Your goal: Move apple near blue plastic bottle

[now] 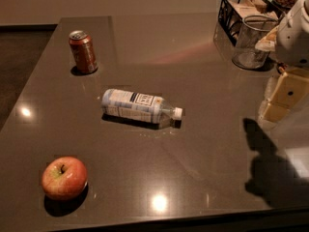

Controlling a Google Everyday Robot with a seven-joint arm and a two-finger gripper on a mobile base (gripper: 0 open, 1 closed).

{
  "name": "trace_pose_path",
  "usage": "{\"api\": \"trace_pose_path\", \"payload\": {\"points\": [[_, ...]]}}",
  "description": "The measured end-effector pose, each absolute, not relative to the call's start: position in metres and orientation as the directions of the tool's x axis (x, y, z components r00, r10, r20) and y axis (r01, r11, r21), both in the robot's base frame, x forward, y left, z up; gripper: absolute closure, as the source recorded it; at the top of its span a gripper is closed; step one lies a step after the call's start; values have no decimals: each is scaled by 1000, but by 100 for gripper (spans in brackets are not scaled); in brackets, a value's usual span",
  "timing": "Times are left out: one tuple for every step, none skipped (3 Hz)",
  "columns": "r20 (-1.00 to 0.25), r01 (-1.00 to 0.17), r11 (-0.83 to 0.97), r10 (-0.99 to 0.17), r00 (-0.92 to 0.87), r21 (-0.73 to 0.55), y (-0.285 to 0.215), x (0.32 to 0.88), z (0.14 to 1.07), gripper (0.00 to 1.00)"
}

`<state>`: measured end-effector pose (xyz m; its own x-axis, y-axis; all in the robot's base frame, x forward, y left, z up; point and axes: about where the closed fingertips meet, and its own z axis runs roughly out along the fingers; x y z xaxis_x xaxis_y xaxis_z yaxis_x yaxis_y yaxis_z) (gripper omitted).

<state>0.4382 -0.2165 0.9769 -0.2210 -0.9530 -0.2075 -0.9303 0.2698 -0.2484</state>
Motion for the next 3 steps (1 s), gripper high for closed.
{"api": "trace_pose_path", "payload": {"points": [[-208, -930, 270, -953, -221, -249, -216, 438, 977, 0], [-256, -932, 269, -945, -205, -244, -202, 436, 982, 0], [-332, -940, 267, -924, -189, -211, -174, 434, 983, 0]]}}
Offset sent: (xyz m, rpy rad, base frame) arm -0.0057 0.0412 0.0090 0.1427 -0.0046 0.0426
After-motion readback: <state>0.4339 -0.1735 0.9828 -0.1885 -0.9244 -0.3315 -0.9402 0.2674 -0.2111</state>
